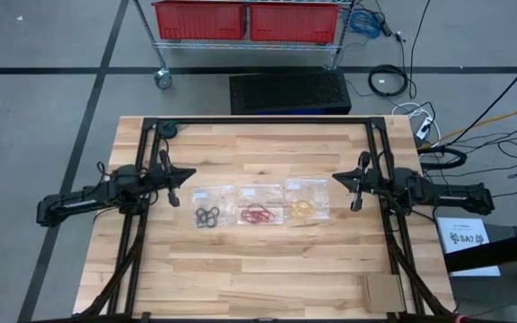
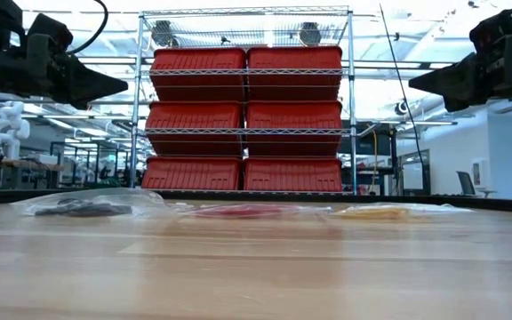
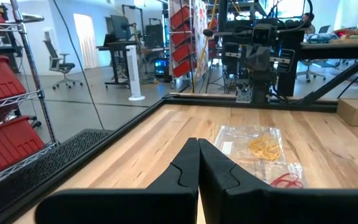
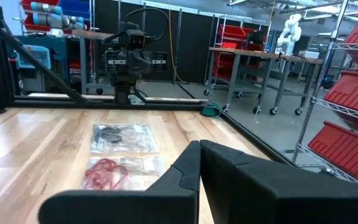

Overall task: Sort rubber bands
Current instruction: Return to Home Position

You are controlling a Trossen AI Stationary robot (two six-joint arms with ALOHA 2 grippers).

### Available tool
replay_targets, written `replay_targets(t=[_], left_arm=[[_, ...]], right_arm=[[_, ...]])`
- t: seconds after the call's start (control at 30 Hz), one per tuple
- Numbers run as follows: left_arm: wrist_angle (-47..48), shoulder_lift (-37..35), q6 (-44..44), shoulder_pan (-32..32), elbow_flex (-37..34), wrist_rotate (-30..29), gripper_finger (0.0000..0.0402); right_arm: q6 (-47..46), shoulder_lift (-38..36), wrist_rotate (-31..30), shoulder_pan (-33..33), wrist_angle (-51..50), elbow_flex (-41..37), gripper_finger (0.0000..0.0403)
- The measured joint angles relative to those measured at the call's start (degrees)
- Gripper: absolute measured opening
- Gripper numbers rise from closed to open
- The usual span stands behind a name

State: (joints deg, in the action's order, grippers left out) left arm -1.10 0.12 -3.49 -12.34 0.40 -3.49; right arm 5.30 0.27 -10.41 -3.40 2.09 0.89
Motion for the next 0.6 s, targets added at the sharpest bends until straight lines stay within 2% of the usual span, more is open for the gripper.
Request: replay_targets(t=[0.33,0.6], left_arm=[[0.0,0.02,0.04,0.0,0.0,0.0,0.0002],[-0.02,0.02,0.07,0.0,0.0,0.0,0.0002]], right_arm=[[3.94,0.0,0.0,0.0,0.0,0.0,0.0],[2.87,0.0,0.02,0.0,0.02,0.0,0.0]])
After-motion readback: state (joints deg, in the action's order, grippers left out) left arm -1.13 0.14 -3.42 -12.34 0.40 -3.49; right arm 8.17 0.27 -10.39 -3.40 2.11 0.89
